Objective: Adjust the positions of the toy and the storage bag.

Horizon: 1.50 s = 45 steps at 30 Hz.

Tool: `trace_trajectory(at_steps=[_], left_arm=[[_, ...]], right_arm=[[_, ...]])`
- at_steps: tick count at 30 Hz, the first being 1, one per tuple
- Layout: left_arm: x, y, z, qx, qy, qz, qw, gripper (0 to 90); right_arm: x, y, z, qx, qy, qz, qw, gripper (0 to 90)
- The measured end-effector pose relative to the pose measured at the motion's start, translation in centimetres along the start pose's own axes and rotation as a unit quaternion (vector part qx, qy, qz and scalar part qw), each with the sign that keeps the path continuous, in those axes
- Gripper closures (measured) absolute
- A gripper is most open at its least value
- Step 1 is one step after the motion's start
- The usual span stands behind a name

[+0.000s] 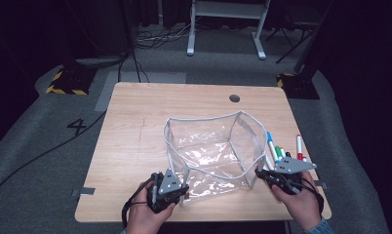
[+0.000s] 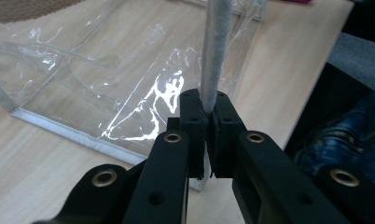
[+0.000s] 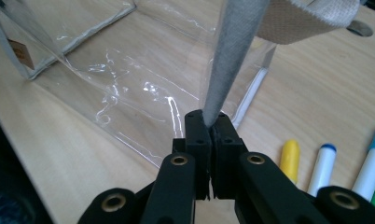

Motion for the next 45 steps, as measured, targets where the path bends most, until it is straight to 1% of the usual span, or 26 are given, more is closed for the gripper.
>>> trace_trajectory(at_steps=[4, 6, 9, 14, 18, 19, 20, 21, 23, 26, 27, 29, 31, 34, 37, 38, 41, 43, 45], left_arm=[[0.1, 1.2, -0.3, -0.007, -0.002, -0.012, 0.9999, 85.4], [0.2, 1.7, -0.3, -0.01, -0.006, -0.017, 0.9998, 85.3], [0.1, 2.1, -0.3, -0.014, -0.006, -0.025, 0.9996, 84.9], [0.0, 2.5, -0.2, -0.018, -0.007, -0.032, 0.9993, 83.9], [-0.2, 2.4, -0.1, -0.018, -0.005, -0.039, 0.9991, 82.9], [-0.1, 2.4, -0.2, -0.015, -0.004, -0.043, 0.9989, 82.3], [-0.1, 2.4, -0.2, -0.013, -0.002, -0.047, 0.9988, 80.9], [0.0, 2.4, -0.1, -0.01, 0.001, -0.05, 0.9987, 78.5], [0.4, 2.3, -0.1, -0.006, 0.009, -0.049, 0.9987, 68.9], [1.3, 1.9, 0.0, 0.0, 0.014, -0.036, 0.9993, 56.1], [1.6, 1.8, 0.1, -0.003, 0.013, -0.028, 0.9995, 51.5], [2.3, 1.6, 0.2, -0.006, 0.013, -0.017, 0.9998, 45.3], [2.9, 1.4, 0.3, -0.008, 0.014, -0.014, 0.9998, 40.4], [3.6, 0.9, 0.4, -0.006, 0.015, -0.004, 0.9999, 37.7], [3.9, -0.2, 0.3, 0.003, 0.013, 0.016, 0.9998, 35.2], [4.0, -0.7, 0.3, 0.001, 0.013, 0.027, 0.9995, 34.7], [3.9, -1.9, -0.1, 0.008, 0.013, 0.044, 0.9989, 34.3], [3.7, -2.6, -0.5, 0.014, 0.01, 0.052, 0.9985, 34.3], [3.4, -3.4, -0.9, 0.017, 0.014, 0.06, 0.998, 32.5]], right_arm=[[1.7, -1.2, -1.1, -0.002, -0.005, 0.003, 1.0, 87.6], [2.6, -1.8, -1.5, 0.0, -0.007, 0.003, 1.0, 87.7], [3.8, -2.5, -2.1, -0.005, -0.007, 0.002, 1.0, 87.7], [5.0, -3.5, -2.9, -0.009, -0.013, 0.003, 0.9999, 87.6], [5.6, -3.7, -3.3, -0.015, -0.015, 0.004, 0.9998, 87.6], [5.6, -3.6, -3.5, -0.017, -0.013, 0.005, 0.9998, 87.4], [5.6, -3.6, -3.6, -0.021, -0.012, 0.007, 0.9997, 86.5], [5.6, -3.6, -3.6, -0.023, -0.009, 0.008, 0.9997, 83.5], [5.9, -3.5, -3.6, -0.03, 0.006, 0.008, 0.9995, 75.8], [6.7, -3.2, -3.2, -0.024, 0.007, -0.001, 0.9997, 64.7], [7.0, -3.1, -3.1, -0.025, 0.008, -0.006, 0.9996, 62.0], [7.5, -2.8, -3.1, -0.023, 0.008, -0.013, 0.9996, 59.2], [7.9, -2.5, -3.1, -0.023, 0.004, -0.017, 0.9996, 56.6], [8.4, -2.0, -2.9, -0.024, 0.001, -0.018, 0.9996, 54.4], [8.8, -1.3, -2.7, -0.022, -0.003, -0.027, 0.9994, 53.3], [8.9, -1.0, -2.6, -0.023, -0.003, -0.029, 0.9993, 53.2], [9.2, -0.4, -2.2, -0.022, 0.0, -0.035, 0.9991, 52.7], [9.4, 0.1, -2.0, -0.024, 0.001, -0.041, 0.9989, 52.4], [9.5, 0.7, -1.9, -0.028, 0.001, -0.044, 0.9986, 51.6]])
Point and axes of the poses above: each handheld gripper's, and its own axes: x roughly backward along the jaws, z roughly out of its top, y roughly to its right, the point moved 2 cm from there along -x, roughly forward along the jaws, and after that the axes turned 5 degrees about y, right-handed, at the moved point
